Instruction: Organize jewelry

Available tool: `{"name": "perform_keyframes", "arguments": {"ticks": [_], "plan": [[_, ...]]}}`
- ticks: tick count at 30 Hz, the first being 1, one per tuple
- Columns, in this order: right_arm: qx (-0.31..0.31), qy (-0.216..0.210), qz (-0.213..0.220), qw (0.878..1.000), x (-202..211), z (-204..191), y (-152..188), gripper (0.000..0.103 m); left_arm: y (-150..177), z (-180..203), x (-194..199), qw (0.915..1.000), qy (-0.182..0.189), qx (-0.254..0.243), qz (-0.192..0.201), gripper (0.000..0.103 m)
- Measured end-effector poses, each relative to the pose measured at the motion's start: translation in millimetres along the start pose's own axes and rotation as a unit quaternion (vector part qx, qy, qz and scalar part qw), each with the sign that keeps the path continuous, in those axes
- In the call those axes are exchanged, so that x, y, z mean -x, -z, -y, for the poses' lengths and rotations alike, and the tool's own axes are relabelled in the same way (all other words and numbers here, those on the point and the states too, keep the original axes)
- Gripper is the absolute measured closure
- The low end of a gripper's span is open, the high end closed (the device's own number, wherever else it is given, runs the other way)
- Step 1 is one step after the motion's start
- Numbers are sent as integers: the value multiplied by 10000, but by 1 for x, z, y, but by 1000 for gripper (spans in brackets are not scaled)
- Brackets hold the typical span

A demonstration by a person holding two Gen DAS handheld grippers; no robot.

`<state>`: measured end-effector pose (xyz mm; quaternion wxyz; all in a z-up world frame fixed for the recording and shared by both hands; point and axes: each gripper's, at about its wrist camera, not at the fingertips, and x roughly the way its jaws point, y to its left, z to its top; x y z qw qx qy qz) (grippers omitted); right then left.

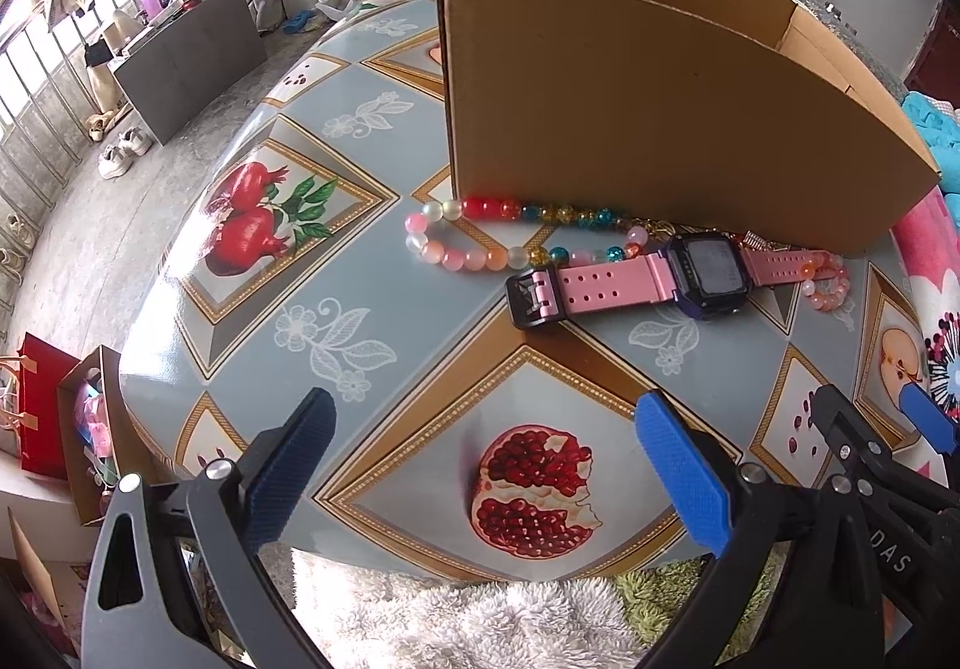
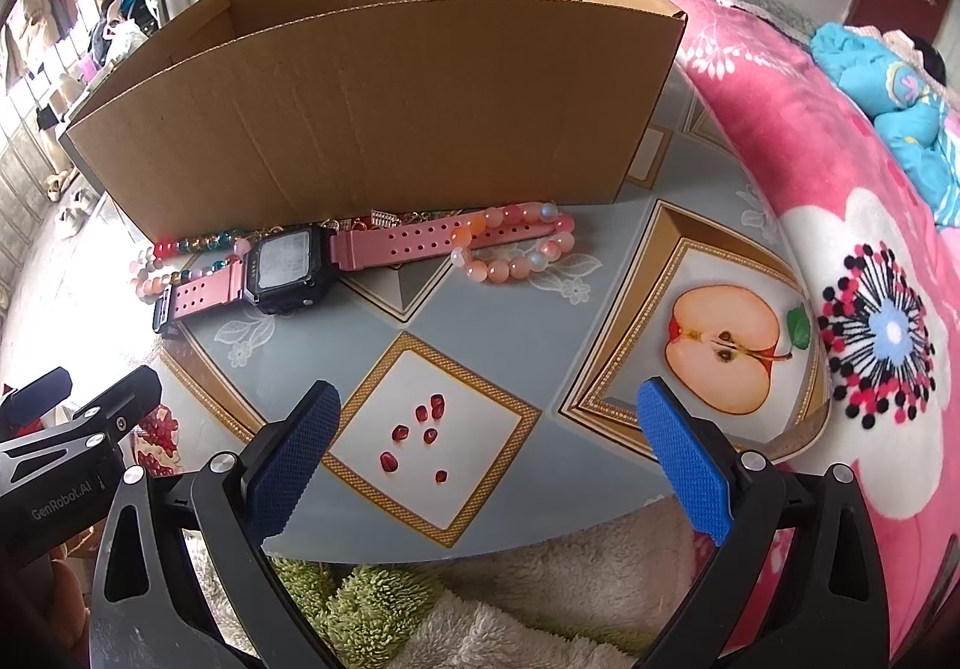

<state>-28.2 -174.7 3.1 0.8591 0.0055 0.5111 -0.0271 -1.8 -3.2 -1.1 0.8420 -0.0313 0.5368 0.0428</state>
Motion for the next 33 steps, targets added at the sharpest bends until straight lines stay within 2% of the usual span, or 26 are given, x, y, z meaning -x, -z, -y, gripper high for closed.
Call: {"name": "perform_keyframes", "arguments": {"ticks": [20,33], "plan": [[-24,16,-55,10000,-3,1,0,8,2,2,-2,10000,15,2,-37,4],[61,91,-261,9996,-24,-3,-7,8,-2,-2,-27,9992,129,2,-377,4]]}}
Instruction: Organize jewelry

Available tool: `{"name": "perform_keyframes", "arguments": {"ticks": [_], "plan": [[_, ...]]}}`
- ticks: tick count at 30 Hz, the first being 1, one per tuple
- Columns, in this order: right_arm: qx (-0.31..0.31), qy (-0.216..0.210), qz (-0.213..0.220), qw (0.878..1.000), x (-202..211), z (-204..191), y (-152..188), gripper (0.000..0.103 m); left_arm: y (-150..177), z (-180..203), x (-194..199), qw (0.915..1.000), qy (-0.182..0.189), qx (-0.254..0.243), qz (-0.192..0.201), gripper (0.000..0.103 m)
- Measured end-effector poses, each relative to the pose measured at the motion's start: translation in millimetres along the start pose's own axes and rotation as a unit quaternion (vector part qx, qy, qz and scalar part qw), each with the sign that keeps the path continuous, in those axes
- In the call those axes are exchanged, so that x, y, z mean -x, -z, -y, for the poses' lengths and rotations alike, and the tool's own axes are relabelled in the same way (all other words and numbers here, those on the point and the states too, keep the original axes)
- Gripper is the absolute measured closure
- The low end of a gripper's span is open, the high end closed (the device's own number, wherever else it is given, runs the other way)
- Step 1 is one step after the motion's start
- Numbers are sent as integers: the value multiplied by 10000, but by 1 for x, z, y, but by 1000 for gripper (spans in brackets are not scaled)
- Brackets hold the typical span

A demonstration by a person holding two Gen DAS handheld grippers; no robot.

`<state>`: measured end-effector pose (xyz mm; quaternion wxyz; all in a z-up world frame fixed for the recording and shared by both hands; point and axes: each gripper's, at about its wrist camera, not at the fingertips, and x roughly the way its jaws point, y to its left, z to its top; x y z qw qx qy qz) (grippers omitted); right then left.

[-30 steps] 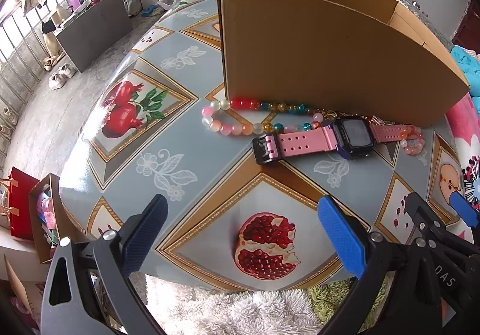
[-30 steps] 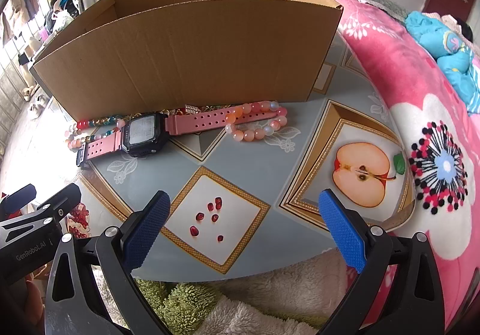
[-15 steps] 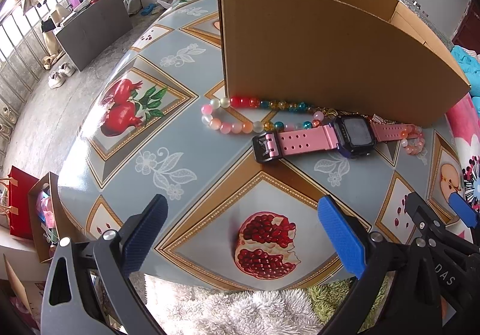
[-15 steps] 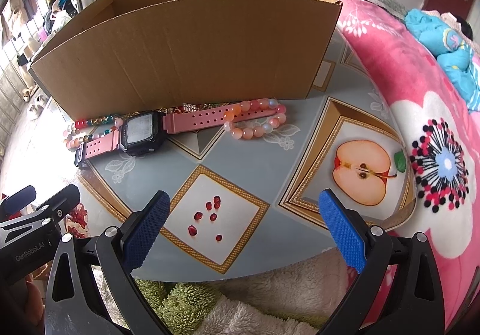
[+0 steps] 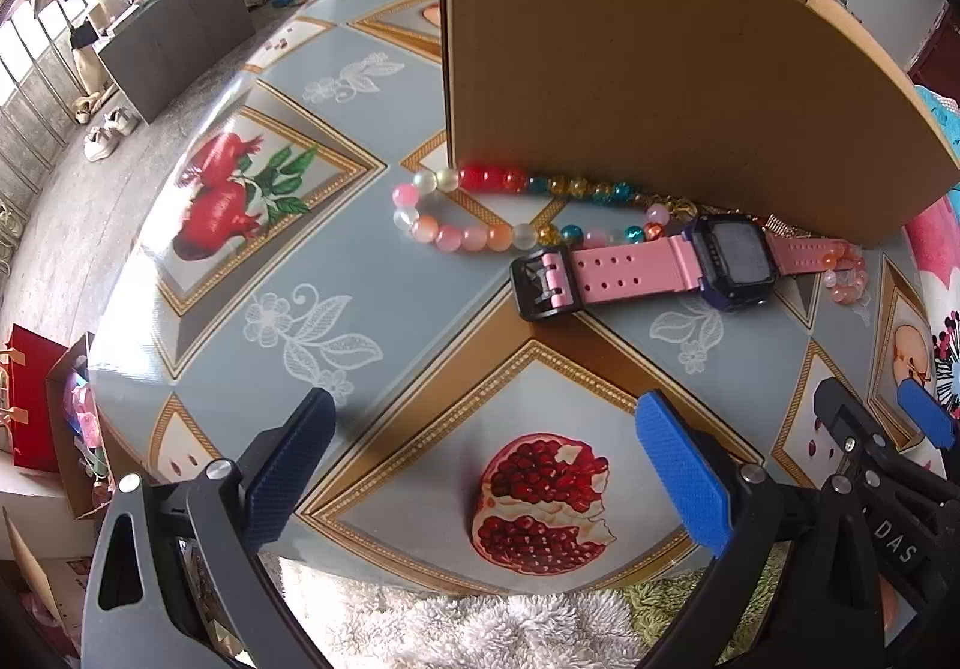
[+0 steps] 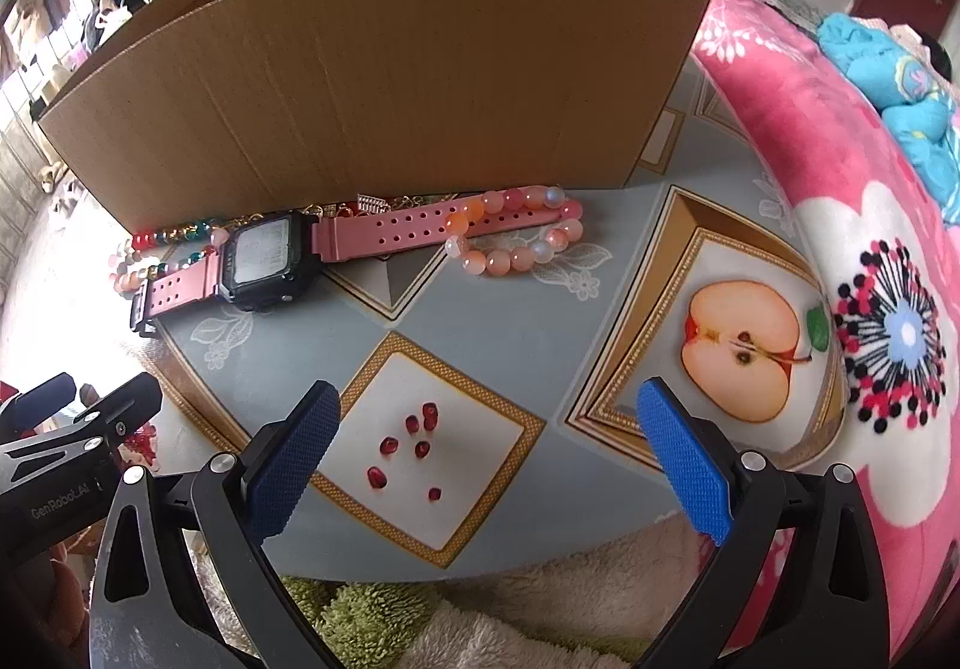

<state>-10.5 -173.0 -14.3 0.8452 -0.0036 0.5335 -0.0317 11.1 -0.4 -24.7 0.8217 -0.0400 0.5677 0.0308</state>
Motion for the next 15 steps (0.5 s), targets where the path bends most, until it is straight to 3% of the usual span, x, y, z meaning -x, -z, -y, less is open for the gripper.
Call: {"name": "perform_keyframes", "arguments": {"ticks": [6,15], "plan": [[195,25,-101,9998,-18,-8,-10,8,-6,6,-7,9991,-127,-397,34,4],[-18,-192,-95,9998,-27,-9,-22,7,-15,5,-14,9971,29,-752,88,4]]}}
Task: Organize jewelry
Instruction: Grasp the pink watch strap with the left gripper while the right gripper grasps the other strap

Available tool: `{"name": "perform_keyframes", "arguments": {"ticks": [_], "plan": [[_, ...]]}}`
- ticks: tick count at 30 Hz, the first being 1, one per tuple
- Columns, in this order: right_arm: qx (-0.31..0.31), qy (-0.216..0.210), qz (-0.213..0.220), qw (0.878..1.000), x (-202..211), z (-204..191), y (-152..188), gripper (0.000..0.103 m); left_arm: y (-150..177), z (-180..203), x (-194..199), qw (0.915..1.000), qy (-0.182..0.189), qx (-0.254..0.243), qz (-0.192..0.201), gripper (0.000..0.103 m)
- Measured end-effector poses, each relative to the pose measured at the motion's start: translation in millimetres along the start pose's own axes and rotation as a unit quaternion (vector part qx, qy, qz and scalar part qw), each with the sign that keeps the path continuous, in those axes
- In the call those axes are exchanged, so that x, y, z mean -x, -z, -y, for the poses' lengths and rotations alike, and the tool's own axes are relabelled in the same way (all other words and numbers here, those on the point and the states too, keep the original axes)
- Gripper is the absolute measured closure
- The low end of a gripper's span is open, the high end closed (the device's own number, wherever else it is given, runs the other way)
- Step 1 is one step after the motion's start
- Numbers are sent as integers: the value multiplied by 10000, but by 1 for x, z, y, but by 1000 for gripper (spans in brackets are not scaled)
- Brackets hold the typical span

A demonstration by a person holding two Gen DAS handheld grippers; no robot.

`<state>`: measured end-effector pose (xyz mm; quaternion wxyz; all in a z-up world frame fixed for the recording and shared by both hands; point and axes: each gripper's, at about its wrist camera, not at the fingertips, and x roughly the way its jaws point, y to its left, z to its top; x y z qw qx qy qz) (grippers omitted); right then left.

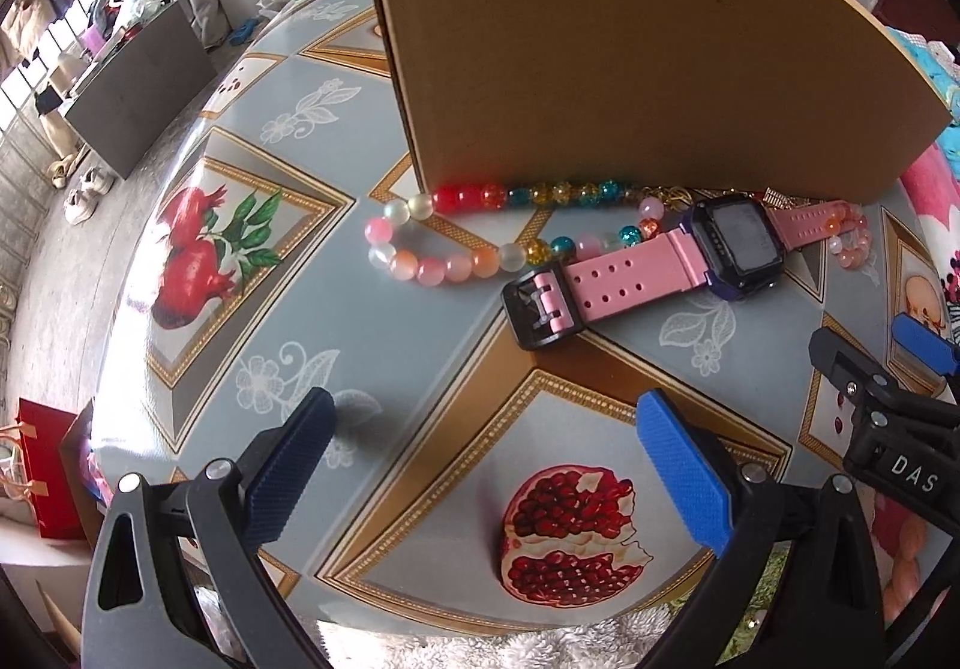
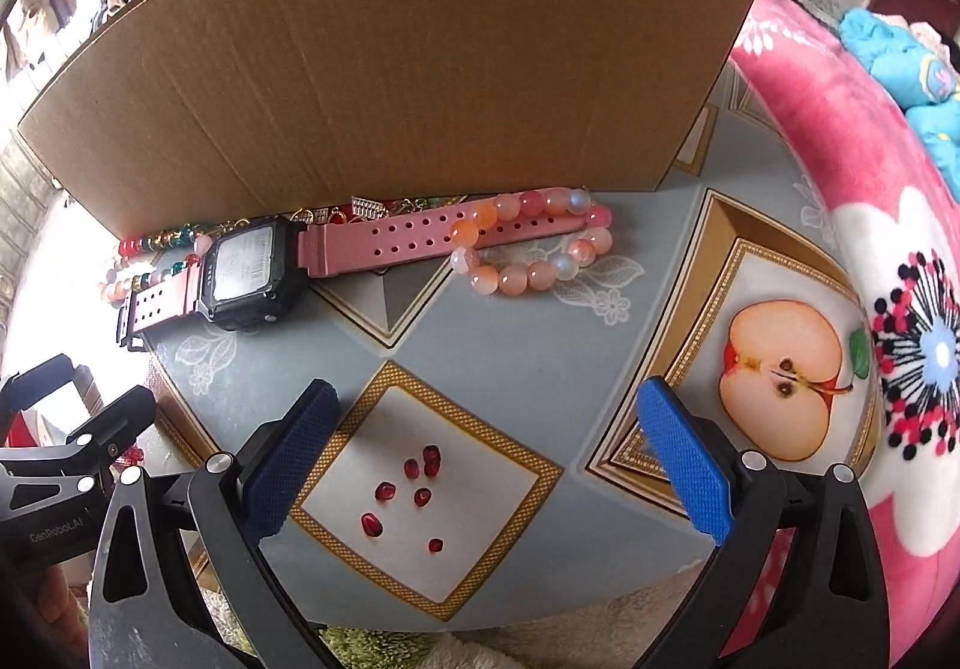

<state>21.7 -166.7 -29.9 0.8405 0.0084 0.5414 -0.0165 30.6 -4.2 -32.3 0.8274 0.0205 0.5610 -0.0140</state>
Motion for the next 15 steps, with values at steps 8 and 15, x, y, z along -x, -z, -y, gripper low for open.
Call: {"name": "perform_keyframes", "arguments": {"ticks": [8,15], "plan": [[32,-40,132,9999,7,10,18,7,-13,-6,-6,9997,71,-216,-61,4],[422,-253,-8,9988,10,15,19,7,-12,-5,-5,9977,253,-594,210,4]]}}
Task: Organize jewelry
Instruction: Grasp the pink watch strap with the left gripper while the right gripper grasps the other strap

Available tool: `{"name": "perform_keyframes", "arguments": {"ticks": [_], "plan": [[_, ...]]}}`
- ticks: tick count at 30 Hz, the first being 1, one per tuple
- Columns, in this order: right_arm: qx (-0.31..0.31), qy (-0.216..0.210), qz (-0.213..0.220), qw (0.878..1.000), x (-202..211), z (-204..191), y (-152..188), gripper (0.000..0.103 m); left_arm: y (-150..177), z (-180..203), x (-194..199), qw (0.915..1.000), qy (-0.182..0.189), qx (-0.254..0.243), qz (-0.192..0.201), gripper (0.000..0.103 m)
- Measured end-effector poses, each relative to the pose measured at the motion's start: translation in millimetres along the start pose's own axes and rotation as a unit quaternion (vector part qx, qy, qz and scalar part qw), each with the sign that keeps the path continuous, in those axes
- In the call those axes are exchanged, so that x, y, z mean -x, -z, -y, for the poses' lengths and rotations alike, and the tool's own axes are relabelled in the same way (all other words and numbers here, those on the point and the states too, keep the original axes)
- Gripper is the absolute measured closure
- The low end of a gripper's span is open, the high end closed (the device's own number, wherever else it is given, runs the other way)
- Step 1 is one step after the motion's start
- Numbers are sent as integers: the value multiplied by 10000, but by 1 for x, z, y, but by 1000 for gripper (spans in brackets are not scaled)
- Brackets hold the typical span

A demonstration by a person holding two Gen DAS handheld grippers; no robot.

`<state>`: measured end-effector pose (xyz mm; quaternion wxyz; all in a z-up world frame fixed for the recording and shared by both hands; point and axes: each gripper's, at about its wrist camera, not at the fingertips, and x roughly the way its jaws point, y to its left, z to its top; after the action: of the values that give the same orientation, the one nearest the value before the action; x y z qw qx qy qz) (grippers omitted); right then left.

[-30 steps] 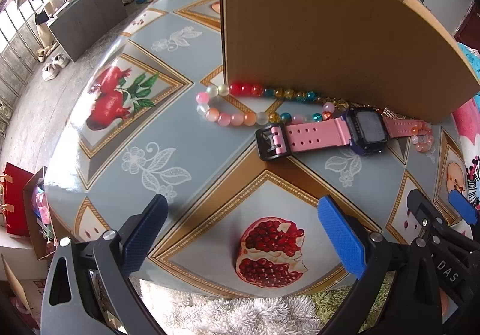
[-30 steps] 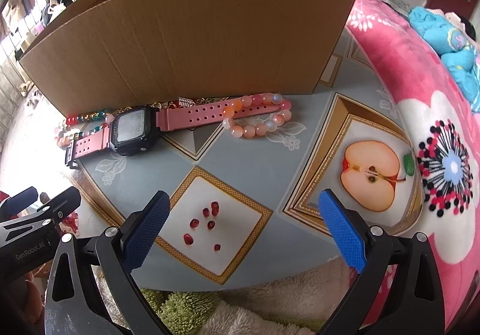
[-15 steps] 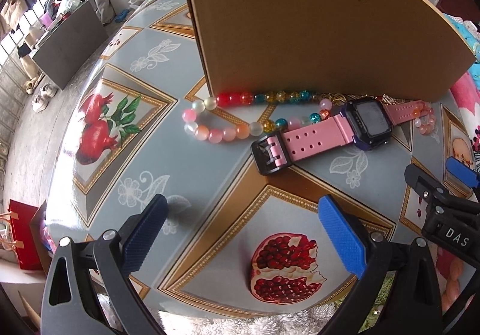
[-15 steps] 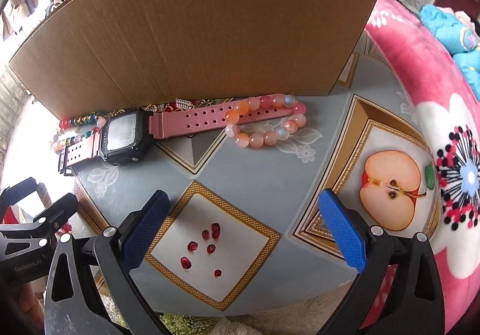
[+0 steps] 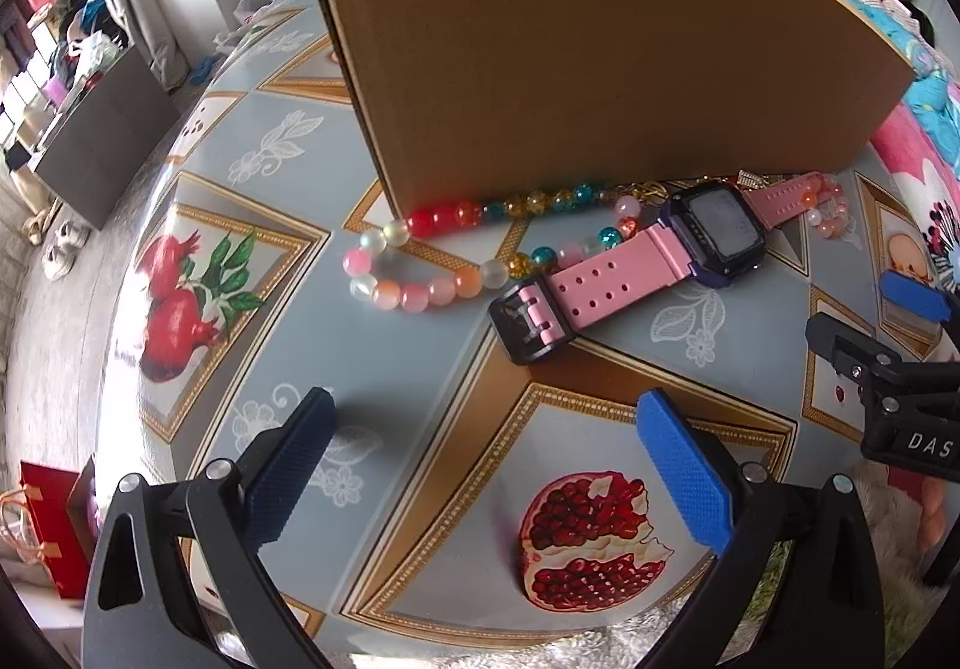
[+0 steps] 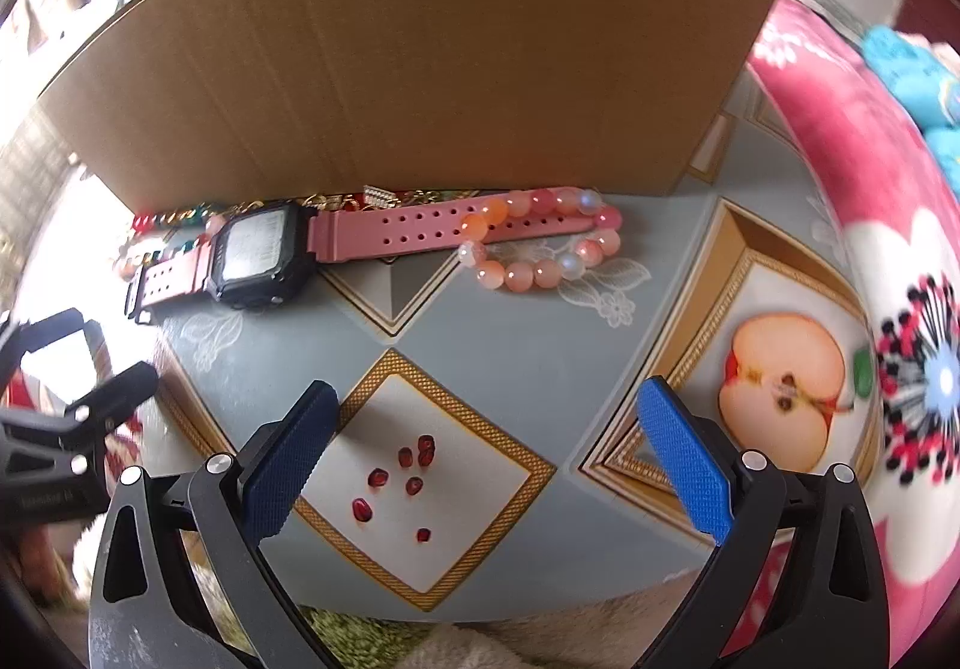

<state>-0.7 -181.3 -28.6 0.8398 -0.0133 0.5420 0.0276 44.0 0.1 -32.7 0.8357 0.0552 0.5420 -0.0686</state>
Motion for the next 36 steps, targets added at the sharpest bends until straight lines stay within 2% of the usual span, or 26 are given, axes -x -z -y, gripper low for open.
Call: {"name": "perform_keyframes", "arguments": {"ticks": [2,5,9,11,13,19,23,25,30,34,36], "plan": [[191,-162,-40,9997,2,3,-2,8,-1,-2,0,9999,28,-57,84,4],[275,-778,233,9963,14,10,-2,8,1,-3,9,9992,42,-163,372,4],[613,-947,497,9924,27,12,-8,8,-2,7,31,9934,144,-541,1005,5],[834,-1077,583,9890,30,9,-15,8,-3,11,34,9907,196,-728,1135,9],[1033,-1284,622,9844,33,7,-23,9,-5,17,34,9881,219,-947,1195,17],[2076,-1837,566,9591,30,-8,-43,30,-4,30,28,9772,433,-1684,1219,41],[2962,-1817,408,9368,20,-33,-46,48,-8,34,22,9748,621,-1814,1139,53],[3349,-1723,420,9254,19,-51,-42,48,-10,33,17,9746,653,-1852,1081,60],[4186,-1430,524,8953,13,-82,-37,48,-13,27,12,9761,775,-1774,990,65],[4562,-1262,529,8793,10,-106,-27,49,-15,26,12,9755,839,-1771,1002,65],[4582,-1277,498,8782,9,-114,-27,51,-15,26,13,9749,842,-1790,1022,65]]}}
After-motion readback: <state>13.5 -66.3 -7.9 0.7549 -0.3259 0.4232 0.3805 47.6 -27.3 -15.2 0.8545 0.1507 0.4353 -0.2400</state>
